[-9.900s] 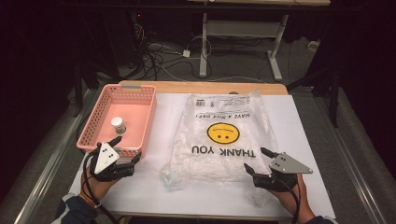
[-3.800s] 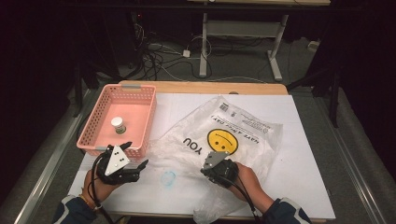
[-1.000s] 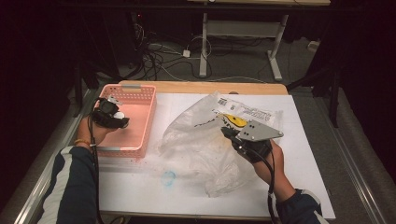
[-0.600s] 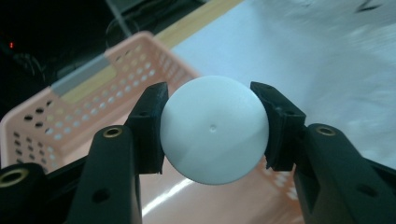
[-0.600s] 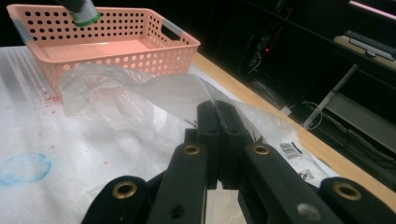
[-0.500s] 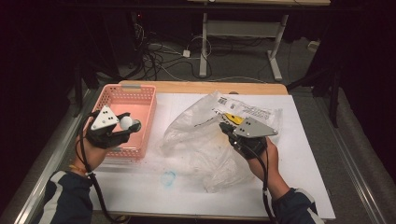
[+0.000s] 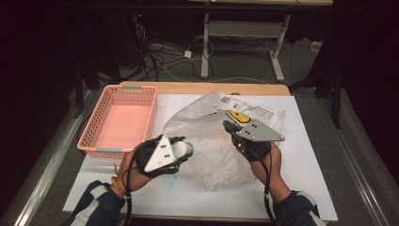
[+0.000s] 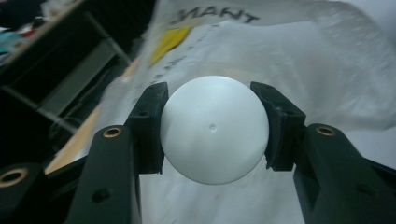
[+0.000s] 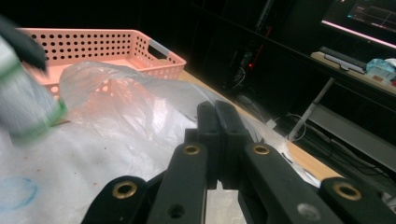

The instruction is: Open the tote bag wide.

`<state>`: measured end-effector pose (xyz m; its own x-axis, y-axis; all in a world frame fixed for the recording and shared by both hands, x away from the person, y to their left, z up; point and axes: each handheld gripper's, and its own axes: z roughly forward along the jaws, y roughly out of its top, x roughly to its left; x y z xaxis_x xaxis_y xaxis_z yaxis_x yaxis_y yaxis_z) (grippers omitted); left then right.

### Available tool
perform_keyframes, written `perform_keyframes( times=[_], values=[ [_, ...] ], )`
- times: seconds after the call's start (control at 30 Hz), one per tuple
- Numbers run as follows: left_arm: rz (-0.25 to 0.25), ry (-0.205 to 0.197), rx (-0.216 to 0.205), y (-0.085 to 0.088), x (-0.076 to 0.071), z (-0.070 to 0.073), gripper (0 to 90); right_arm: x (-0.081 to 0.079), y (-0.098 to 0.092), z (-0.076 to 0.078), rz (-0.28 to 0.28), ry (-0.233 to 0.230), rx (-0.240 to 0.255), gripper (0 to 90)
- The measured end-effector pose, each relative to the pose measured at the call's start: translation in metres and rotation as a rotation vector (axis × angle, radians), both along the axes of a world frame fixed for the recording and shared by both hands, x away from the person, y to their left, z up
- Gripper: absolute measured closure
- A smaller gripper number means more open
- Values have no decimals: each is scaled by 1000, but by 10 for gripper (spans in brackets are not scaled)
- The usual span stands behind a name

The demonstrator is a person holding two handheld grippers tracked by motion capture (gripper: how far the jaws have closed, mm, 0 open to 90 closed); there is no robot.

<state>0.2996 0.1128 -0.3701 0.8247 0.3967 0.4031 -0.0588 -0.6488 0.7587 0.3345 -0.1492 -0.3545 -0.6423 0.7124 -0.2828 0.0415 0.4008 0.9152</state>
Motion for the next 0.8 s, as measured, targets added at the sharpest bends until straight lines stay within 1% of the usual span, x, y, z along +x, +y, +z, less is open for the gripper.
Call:
perform_keyframes(
  times=[0.03,0.1,0.13,0.17,0.2,0.23,0.27,0.3,0.33,0.37,0.43,0.47,0.53,0.57,0.6,0.63,0.67,0.7,0.73,0.77,0.8],
  values=[
    [-7,7,10,-7,3,-6,488,0,1,-1,8,5,1,900],
    [-11,32,23,-19,12,-18,488,-1,2,-1,10,8,1,900],
    [-13,49,39,-29,21,-29,488,-1,2,-1,16,13,4,900],
    [-13,49,39,-29,21,-29,488,-1,2,-2,20,15,5,900],
    [-11,54,47,-34,26,-35,488,-1,2,-2,23,18,5,900],
    [-2,62,63,-44,35,-45,488,-1,3,-2,25,21,3,900],
    [-1,80,72,-48,41,-50,488,-1,3,-2,29,25,5,900],
    [-1,80,72,-48,41,-50,487,0,2,-2,30,29,8,900],
    [9,74,82,-52,45,-56,487,0,2,-2,30,29,8,900],
    [17,100,77,-58,55,-64,487,1,1,-2,34,40,18,900],
    [38,109,88,-65,64,-73,487,2,-1,-3,36,51,24,900],
    [43,114,89,-67,68,-76,487,3,-2,-3,34,55,27,900],
    [78,123,62,-70,74,-82,486,4,-3,-3,37,62,31,900],
    [78,123,62,-70,74,-82,485,4,-3,-3,35,63,29,900],
    [102,117,55,-71,77,-84,485,4,-3,-4,37,65,29,900],
    [106,142,55,-74,82,-88,484,4,-3,-4,38,68,28,900],
    [122,145,55,-75,83,-90,483,4,-2,-4,38,68,25,900],
    [105,162,56,-76,85,-91,481,4,-2,-4,38,70,24,900],
    [72,151,77,-75,89,-91,476,4,-2,-4,37,73,23,900],
    [72,151,77,-75,89,-91,445,5,-3,-5,35,75,20,900],
    [84,154,61,-74,87,-91,386,5,-3,-5,32,76,18,900]
  ],
)
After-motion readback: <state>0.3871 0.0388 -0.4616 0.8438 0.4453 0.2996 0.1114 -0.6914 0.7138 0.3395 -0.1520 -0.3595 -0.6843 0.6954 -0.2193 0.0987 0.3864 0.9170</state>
